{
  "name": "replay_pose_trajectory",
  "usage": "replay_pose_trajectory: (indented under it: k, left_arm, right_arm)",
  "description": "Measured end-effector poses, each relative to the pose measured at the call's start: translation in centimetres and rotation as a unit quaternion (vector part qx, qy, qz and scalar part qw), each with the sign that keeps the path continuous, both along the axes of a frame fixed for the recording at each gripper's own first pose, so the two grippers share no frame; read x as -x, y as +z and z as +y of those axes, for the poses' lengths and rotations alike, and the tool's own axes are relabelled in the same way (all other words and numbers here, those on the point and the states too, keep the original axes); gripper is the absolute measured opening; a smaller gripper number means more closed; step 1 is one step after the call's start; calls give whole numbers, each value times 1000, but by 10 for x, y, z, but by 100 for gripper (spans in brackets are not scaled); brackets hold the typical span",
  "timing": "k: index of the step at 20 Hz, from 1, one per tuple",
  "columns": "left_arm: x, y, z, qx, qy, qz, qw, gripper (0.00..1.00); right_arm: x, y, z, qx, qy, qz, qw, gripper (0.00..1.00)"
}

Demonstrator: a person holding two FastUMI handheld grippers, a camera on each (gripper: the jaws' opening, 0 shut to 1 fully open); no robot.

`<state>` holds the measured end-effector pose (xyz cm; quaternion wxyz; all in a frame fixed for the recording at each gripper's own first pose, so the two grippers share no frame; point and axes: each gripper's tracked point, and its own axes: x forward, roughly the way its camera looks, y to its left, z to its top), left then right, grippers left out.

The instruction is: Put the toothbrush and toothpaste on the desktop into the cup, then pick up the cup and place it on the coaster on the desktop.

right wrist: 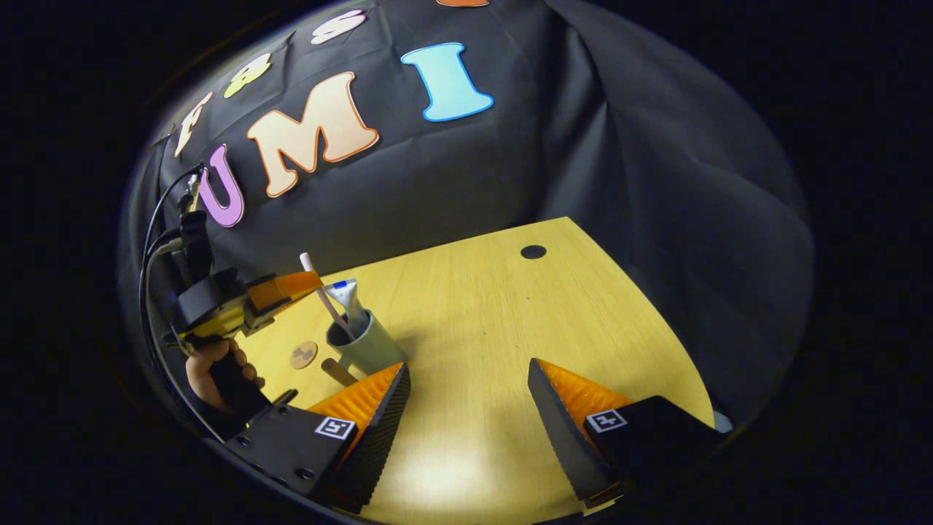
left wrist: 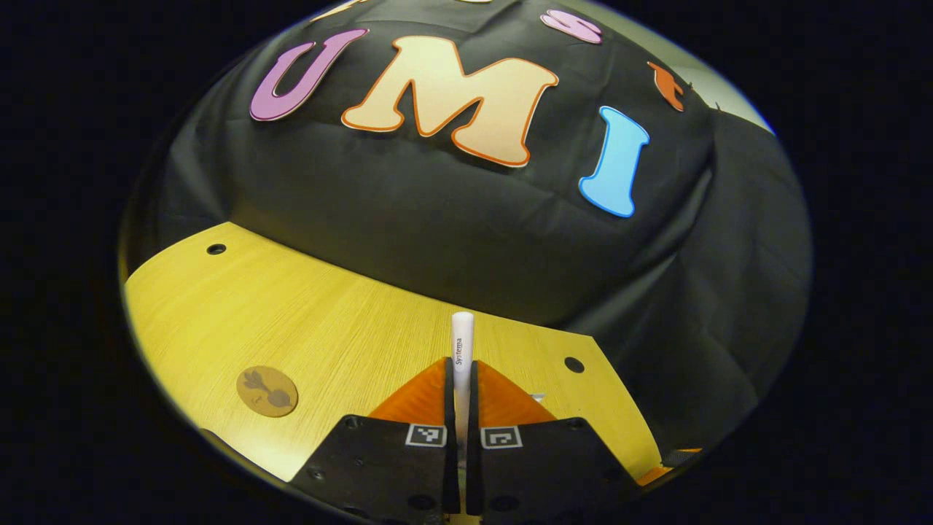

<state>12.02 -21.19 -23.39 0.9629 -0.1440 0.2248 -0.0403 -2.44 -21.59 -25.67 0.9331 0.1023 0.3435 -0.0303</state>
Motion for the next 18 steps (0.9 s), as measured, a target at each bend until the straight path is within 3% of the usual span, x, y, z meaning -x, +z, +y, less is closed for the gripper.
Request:
replay_pose_trajectory:
  k: [2,4,5,6,7,8,9,10,13,17,18]
  left_arm:
    - [17,-3,-3,-7,-15,12,1000,4]
    - [30,-5,-2,-19,-26,21,999,4]
    - [36,-6,0,-23,-31,24,999,6]
    - [42,-4,1,-21,-37,25,999,11]
    - [48,-4,0,-16,-44,29,998,15]
    - [54,-1,4,-17,-46,30,998,28]
    - [59,2,12,-25,-45,29,998,32]
    - [63,6,21,-37,-41,25,998,58]
    - [69,25,55,-69,-27,-1,997,95]
    - [83,40,104,-123,-25,-17,992,96]
    - [86,44,116,-134,-25,-21,991,95]
  right_arm:
    - [-6,-1,11,-8,15,-2,1000,99]
    - [-13,-4,23,-13,30,1,999,94]
    - [-15,-5,30,-16,36,5,999,99]
    - [-18,-3,38,-20,43,5,999,94]
    - [-20,-2,45,-23,49,7,998,99]
    - [-22,-3,52,-28,56,15,998,94]
    - [-21,-3,61,-35,64,24,997,99]
    - [-23,-4,70,-39,72,32,996,99]
    - [-26,-13,96,-49,90,73,992,98]
    - [-28,-21,132,-83,98,161,978,99]
    - [-32,-25,139,-87,99,175,976,94]
